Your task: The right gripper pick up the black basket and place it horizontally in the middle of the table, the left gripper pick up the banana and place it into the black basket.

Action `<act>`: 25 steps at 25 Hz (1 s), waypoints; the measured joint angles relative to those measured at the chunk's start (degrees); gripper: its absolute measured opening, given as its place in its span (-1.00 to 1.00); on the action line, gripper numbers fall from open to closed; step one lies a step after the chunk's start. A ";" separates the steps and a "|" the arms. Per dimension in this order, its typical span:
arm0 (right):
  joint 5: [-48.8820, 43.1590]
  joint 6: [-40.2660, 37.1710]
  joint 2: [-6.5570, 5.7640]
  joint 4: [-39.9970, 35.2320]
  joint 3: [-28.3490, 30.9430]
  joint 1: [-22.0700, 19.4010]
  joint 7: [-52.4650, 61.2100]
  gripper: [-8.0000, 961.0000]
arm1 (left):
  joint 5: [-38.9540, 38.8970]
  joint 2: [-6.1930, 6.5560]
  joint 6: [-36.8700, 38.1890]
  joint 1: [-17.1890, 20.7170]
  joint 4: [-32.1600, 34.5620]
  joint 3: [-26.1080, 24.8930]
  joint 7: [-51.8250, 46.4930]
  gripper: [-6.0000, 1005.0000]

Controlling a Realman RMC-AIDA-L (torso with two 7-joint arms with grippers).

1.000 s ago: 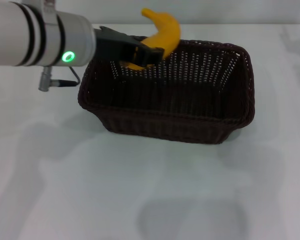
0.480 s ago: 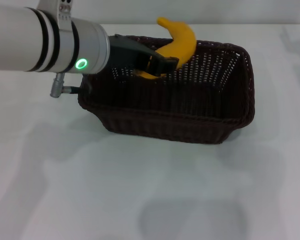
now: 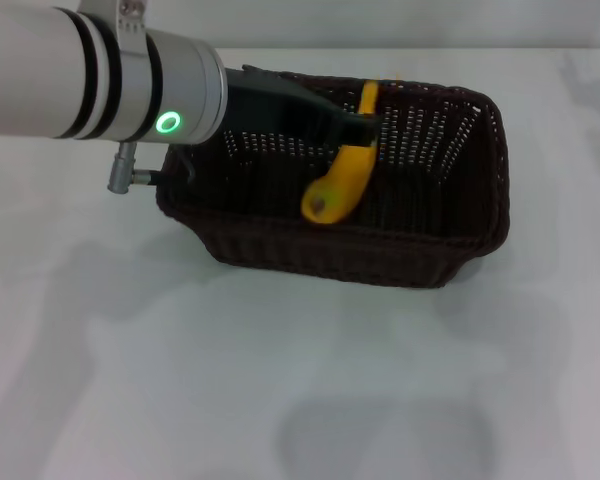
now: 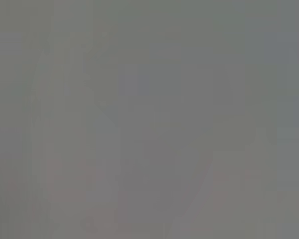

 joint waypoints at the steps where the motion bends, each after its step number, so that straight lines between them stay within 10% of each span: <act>1: 0.00 0.00 0.00 0.00 0.00 0.00 0.00 0.32 | 0.04 0.00 0.03 -0.01 0.01 -0.01 -0.02 0.17; 13: -0.01 0.04 0.00 -0.46 0.00 -0.07 0.00 0.32 | 5.52 -0.02 10.18 4.49 0.32 0.39 1.90 0.72; 25: -0.01 -0.25 0.00 -1.88 0.83 -0.19 0.17 0.33 | 8.26 -0.07 42.63 16.75 -0.88 4.93 10.15 0.76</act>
